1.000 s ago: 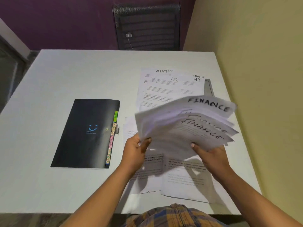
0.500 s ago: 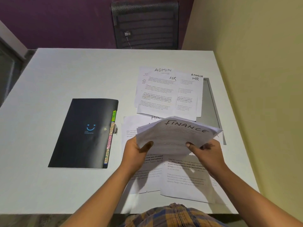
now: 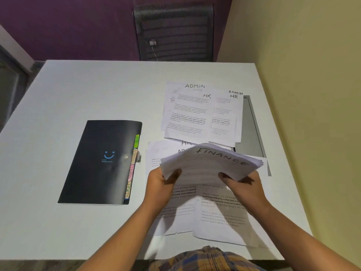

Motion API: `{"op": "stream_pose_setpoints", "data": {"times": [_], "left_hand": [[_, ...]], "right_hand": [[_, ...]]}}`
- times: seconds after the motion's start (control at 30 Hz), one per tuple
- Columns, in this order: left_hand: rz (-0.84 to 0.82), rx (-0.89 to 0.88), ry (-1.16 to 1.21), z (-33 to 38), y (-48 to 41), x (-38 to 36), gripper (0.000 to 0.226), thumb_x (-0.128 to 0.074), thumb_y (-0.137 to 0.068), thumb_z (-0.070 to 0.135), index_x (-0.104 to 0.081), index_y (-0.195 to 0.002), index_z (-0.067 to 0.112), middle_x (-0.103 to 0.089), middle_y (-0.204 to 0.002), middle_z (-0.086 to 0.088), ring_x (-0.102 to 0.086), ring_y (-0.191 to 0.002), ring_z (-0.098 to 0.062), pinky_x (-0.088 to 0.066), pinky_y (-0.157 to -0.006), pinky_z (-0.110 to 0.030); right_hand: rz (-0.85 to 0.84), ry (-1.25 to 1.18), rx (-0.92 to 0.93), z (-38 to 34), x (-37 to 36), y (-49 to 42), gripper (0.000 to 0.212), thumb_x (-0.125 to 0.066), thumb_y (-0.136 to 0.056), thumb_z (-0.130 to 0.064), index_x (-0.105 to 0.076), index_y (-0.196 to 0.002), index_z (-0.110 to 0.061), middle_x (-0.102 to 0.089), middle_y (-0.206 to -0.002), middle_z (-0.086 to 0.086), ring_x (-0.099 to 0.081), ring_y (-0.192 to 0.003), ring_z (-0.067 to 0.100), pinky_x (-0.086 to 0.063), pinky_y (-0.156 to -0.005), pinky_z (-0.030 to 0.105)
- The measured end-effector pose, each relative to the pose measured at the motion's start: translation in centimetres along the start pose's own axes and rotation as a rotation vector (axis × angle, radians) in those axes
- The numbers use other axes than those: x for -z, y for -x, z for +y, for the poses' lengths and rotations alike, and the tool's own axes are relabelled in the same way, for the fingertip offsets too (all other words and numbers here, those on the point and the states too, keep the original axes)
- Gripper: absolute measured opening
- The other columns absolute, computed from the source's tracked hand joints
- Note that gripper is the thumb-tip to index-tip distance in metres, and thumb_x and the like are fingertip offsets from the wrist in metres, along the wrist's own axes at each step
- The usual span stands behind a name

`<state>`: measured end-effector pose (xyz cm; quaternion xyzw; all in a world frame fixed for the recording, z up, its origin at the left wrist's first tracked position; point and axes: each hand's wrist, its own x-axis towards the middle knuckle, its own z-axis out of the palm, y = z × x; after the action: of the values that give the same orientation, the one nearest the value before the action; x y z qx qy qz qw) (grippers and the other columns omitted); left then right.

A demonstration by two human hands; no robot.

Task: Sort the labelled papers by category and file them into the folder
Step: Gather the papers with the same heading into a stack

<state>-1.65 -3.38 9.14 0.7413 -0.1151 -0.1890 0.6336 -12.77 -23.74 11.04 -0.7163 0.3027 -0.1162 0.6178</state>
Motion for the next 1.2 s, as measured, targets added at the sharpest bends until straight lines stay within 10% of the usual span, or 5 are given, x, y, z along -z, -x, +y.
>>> {"op": "stream_pose_setpoints", "data": {"times": [0.2,0.43,0.57,0.87,1.2], "left_hand": [[0.026,-0.123,-0.114,-1.4,0.2,1.2,0.045,-0.068,-0.093,0.017,-0.065,-0.108,0.059,-0.071,-0.106,0.031,-0.067,-0.097,0.006,-0.054,-0.08,-0.012],[-0.027,-0.209,-0.248,-2.5,0.1,1.3,0.047,-0.061,-0.097,0.009,-0.062,-0.116,0.052,-0.061,-0.112,0.045,-0.059,-0.109,0.015,-0.041,-0.086,0.0],[0.011,-0.011,-0.172,-3.1,0.0,2.6,0.038,-0.067,-0.094,0.016,-0.071,-0.086,0.054,-0.072,-0.087,0.031,-0.068,-0.084,0.008,-0.046,-0.069,-0.005],[-0.104,0.258,-0.026,-4.1,2.3,6.1,0.023,-0.06,-0.097,0.04,-0.073,-0.11,0.027,-0.077,-0.104,0.012,-0.073,-0.096,-0.008,-0.059,-0.082,-0.029],[-0.058,0.398,-0.094,-5.1,3.6,9.4,0.016,-0.065,-0.095,0.028,-0.075,-0.096,0.016,-0.076,-0.085,-0.003,-0.068,-0.075,-0.017,-0.054,-0.068,-0.027]], "right_hand": [[-0.022,0.046,0.015,0.4,-0.3,0.7,0.034,-0.081,-0.071,-0.038,-0.068,-0.096,-0.056,-0.075,-0.085,-0.016,-0.07,-0.076,-0.003,-0.056,-0.054,0.016],[-0.11,0.288,-0.106,4.0,-1.0,0.0,0.012,-0.074,-0.087,-0.014,-0.064,-0.092,-0.019,-0.069,-0.076,-0.013,-0.066,-0.067,-0.003,-0.046,-0.052,0.004],[-0.087,0.342,-0.026,3.1,-1.2,0.1,0.009,-0.07,-0.092,-0.019,-0.073,-0.083,-0.02,-0.069,-0.063,-0.016,-0.064,-0.058,-0.01,-0.044,-0.048,0.008],[0.015,-0.088,-0.161,1.5,-4.1,0.7,0.015,-0.059,-0.098,-0.009,-0.07,-0.102,-0.017,-0.079,-0.082,-0.013,-0.075,-0.074,0.004,-0.055,-0.056,0.015],[0.022,0.202,-0.152,2.2,-7.1,2.6,0.014,-0.064,-0.096,-0.016,-0.072,-0.095,-0.027,-0.074,-0.084,-0.019,-0.069,-0.072,-0.003,-0.046,-0.06,0.02]]}}
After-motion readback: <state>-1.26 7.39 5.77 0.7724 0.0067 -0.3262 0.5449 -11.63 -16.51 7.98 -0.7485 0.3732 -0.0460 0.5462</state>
